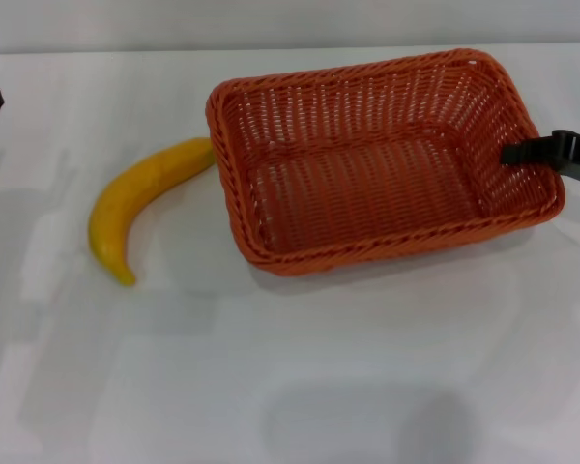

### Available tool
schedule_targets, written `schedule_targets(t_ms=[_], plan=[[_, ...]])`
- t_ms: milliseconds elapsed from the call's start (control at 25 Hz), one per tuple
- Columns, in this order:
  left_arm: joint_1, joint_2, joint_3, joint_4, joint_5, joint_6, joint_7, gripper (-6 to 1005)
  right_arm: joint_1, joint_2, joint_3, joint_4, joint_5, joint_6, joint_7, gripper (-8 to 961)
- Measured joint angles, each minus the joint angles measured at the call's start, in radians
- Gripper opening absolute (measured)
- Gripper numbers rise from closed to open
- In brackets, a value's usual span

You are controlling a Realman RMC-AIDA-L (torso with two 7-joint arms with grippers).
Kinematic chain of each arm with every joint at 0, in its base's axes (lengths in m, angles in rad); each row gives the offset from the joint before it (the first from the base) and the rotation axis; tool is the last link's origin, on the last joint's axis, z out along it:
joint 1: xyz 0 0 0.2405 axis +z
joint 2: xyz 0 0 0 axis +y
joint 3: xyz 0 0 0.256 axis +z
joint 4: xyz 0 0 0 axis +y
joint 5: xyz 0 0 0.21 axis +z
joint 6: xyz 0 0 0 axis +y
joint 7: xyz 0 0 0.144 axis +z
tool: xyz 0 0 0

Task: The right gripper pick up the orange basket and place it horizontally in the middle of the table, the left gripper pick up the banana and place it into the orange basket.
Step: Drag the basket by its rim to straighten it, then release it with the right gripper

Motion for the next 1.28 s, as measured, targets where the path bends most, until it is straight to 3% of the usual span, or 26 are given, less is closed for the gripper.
schedule_targets(t_ms=[1280], plan=[[-0.001, 0.000, 0.007, -0.004, 0.000, -0.003, 0.000, 894, -0.026, 0.009, -0.025, 0.000, 0.087, 0.042, -0.032, 205]])
